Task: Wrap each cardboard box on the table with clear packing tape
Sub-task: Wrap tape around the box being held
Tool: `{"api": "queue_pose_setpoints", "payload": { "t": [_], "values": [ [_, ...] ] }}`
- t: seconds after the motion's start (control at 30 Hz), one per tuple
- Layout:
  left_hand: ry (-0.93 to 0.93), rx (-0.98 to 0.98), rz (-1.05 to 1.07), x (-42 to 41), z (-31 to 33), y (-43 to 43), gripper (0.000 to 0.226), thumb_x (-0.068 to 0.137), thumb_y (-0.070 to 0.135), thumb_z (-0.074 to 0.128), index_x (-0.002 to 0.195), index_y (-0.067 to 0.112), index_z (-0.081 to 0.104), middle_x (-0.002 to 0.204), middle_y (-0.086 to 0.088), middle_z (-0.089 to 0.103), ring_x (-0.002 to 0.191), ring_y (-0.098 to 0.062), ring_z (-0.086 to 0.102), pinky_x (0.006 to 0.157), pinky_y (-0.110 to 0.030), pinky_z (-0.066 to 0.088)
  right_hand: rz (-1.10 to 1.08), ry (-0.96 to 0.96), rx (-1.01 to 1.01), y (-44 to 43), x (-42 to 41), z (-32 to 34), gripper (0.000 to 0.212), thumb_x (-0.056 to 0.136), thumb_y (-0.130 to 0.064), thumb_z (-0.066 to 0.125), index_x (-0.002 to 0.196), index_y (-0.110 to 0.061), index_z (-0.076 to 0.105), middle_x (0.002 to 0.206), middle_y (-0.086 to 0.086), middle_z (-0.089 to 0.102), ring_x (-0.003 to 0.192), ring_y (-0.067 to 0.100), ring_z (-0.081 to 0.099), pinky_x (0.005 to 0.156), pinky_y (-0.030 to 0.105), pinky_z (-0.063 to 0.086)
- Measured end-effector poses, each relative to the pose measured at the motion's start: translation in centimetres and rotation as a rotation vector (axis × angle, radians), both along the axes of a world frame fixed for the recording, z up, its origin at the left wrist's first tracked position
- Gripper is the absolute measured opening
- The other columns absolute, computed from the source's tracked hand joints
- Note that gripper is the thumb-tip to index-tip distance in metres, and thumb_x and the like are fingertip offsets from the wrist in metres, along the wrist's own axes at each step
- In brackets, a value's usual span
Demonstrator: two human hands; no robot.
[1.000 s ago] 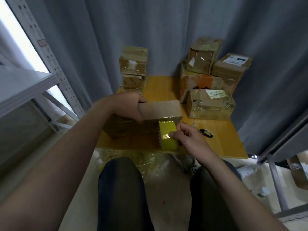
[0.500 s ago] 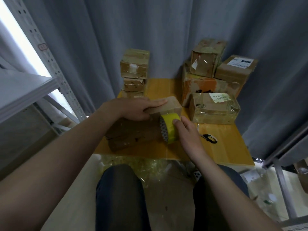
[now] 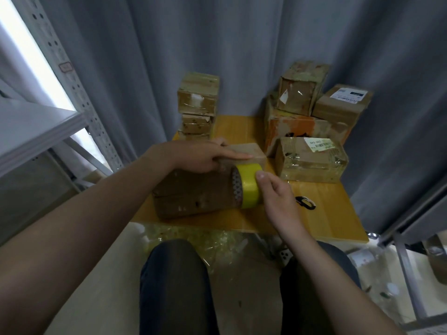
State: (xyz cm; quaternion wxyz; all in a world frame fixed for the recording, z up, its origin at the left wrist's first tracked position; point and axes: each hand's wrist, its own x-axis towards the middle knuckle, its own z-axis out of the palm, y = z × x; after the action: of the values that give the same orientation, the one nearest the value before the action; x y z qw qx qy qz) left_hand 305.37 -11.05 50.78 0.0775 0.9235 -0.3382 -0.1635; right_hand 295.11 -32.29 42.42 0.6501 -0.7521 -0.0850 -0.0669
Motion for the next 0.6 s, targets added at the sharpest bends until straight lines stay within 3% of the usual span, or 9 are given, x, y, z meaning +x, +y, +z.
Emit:
{"api": "queue_pose_setpoints", "payload": {
  "t": [0.1, 0.2, 0.37, 0.47, 0.6],
  "values": [
    [0.166, -0.121, 0.047, 0.7, 0.0, 0.4, 0.067, 0.105, 0.022, 0.055, 0.142, 0.072, 0.029, 0.142, 0.013, 0.038, 0.134, -0.014, 0.039, 0.113, -0.037, 0.032, 0.047, -0.013, 0.076, -0.5, 0.0, 1.0, 0.029, 0.108, -0.019, 0.049, 0.083, -0.015, 0.063, 0.06, -0.016, 0.061, 0.059, -0.006, 0.056, 0.058, 0.012, 0.041],
    [0.239, -0.217, 0.145, 2.3, -0.4, 1.3, 0.06, 0.105, 0.023, 0.056, 0.147, 0.062, 0.036, 0.154, 0.015, 0.036, 0.136, -0.011, 0.039, 0.106, -0.032, 0.037, 0.105, -0.036, 0.105, -0.2, 1.1, 1.2, 0.012, 0.104, -0.006, 0.054, 0.109, -0.003, 0.064, 0.072, -0.016, 0.073, 0.068, -0.006, 0.067, 0.063, 0.01, 0.047],
    [-0.259, -0.065, 0.318, 4.3, -4.2, 1.3, 0.05, 0.102, 0.029, 0.056, 0.151, 0.025, 0.047, 0.15, -0.009, 0.051, 0.136, -0.029, 0.048, 0.11, -0.042, 0.039, 0.09, -0.112, -0.049, 1.4, 6.3, -0.1, 0.018, 0.104, -0.01, 0.059, 0.121, -0.006, 0.064, 0.092, -0.022, 0.076, 0.089, -0.005, 0.07, 0.076, 0.012, 0.049],
    [-0.265, -0.075, 0.35, 3.0, -6.6, 0.4, 0.073, 0.093, 0.042, 0.063, 0.156, 0.024, 0.033, 0.162, -0.007, 0.03, 0.15, -0.03, 0.028, 0.12, -0.059, 0.023, 0.092, -0.079, -0.101, 1.8, 9.1, -0.8, 0.014, 0.105, -0.01, 0.058, 0.117, -0.006, 0.062, 0.088, -0.014, 0.073, 0.085, -0.01, 0.068, 0.074, 0.01, 0.047],
    [-0.088, 0.052, 0.299, 0.4, -11.0, -0.6, 0.131, 0.068, 0.076, 0.074, 0.161, 0.02, 0.001, 0.169, 0.002, -0.002, 0.156, -0.027, -0.002, 0.123, -0.062, 0.011, 0.073, -0.013, -0.201, 1.9, 12.2, -1.9, 0.008, 0.105, -0.016, 0.06, 0.105, -0.008, 0.061, 0.083, -0.011, 0.065, 0.069, -0.014, 0.059, 0.067, 0.016, 0.042]
  ]
}}
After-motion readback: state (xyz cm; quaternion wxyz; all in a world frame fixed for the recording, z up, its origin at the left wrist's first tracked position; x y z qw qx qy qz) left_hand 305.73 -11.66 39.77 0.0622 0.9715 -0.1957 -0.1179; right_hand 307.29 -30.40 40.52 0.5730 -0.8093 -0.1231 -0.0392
